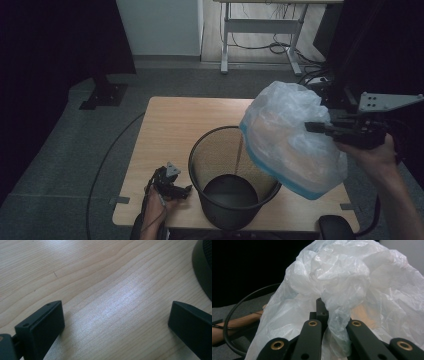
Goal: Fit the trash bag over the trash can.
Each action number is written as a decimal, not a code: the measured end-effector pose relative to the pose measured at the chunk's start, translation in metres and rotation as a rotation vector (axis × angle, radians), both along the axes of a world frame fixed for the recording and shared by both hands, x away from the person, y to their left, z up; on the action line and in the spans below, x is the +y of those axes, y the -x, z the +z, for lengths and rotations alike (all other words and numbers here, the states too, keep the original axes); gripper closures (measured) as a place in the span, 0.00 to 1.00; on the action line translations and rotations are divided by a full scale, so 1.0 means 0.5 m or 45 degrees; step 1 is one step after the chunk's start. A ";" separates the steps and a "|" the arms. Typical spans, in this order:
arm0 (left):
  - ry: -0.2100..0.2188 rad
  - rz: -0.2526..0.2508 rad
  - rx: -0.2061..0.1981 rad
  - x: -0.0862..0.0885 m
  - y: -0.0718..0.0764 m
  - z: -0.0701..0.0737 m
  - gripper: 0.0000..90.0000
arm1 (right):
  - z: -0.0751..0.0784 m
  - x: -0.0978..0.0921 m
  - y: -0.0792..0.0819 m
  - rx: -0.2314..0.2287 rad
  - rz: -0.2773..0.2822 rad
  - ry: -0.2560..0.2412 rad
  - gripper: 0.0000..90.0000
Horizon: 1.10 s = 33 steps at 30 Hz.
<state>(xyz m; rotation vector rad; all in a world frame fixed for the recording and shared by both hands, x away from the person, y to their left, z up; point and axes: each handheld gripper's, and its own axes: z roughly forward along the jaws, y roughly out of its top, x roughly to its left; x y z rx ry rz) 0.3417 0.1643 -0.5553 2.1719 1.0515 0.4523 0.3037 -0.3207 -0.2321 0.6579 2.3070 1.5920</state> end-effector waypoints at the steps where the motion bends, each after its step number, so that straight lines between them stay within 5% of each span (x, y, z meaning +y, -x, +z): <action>1: 0.000 0.000 0.000 0.000 0.000 0.000 0.00 | -0.001 0.008 0.001 -0.003 0.012 0.003 0.95; 33: 0.001 0.000 0.000 0.000 0.000 0.000 0.00 | -0.032 0.223 -0.003 0.024 0.311 0.030 0.95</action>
